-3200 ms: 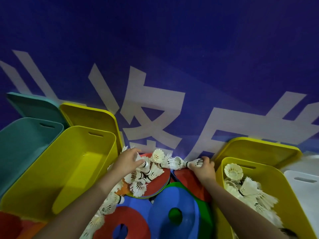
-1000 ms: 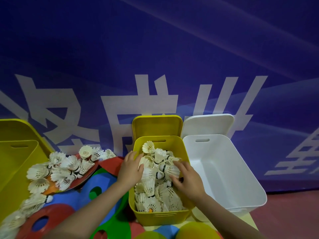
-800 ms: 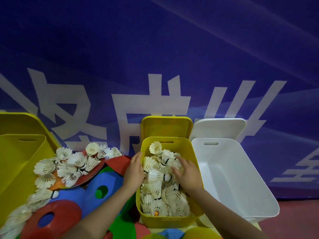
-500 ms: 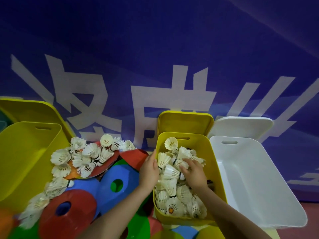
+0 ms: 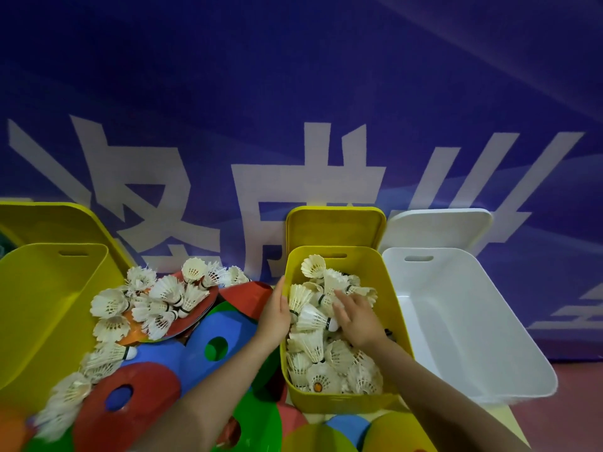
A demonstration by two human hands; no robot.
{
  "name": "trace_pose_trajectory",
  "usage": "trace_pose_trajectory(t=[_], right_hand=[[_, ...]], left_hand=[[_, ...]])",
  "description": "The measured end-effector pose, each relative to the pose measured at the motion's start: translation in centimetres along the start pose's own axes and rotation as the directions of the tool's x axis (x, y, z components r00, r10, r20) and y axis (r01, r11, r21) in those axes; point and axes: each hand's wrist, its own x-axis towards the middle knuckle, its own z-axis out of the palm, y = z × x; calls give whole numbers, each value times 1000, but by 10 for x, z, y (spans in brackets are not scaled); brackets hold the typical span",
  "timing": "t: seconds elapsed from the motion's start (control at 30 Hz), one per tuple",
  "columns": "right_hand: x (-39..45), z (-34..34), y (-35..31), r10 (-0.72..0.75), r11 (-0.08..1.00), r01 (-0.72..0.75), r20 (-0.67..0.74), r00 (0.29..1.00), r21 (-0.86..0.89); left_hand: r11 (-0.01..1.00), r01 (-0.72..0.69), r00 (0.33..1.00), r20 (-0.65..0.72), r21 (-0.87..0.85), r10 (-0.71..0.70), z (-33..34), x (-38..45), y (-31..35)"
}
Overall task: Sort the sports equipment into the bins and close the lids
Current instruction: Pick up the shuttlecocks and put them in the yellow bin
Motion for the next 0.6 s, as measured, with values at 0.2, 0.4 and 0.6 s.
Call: trace_pose_trajectory(t=[0.2, 0.4, 0.6], right_hand=[[-26, -18, -11, -140, 990, 133, -190, 972, -50], [-33, -22, -56, -128, 966, 189, -305, 944, 177], [-16, 5, -132, -201, 939, 268, -292, 935, 215]], left_hand=[[993, 111, 986, 129, -26, -107, -6, 4, 9], [990, 71, 984, 152, 123, -89, -49, 9, 7], [979, -52, 995, 97, 198, 33, -137, 8, -7]])
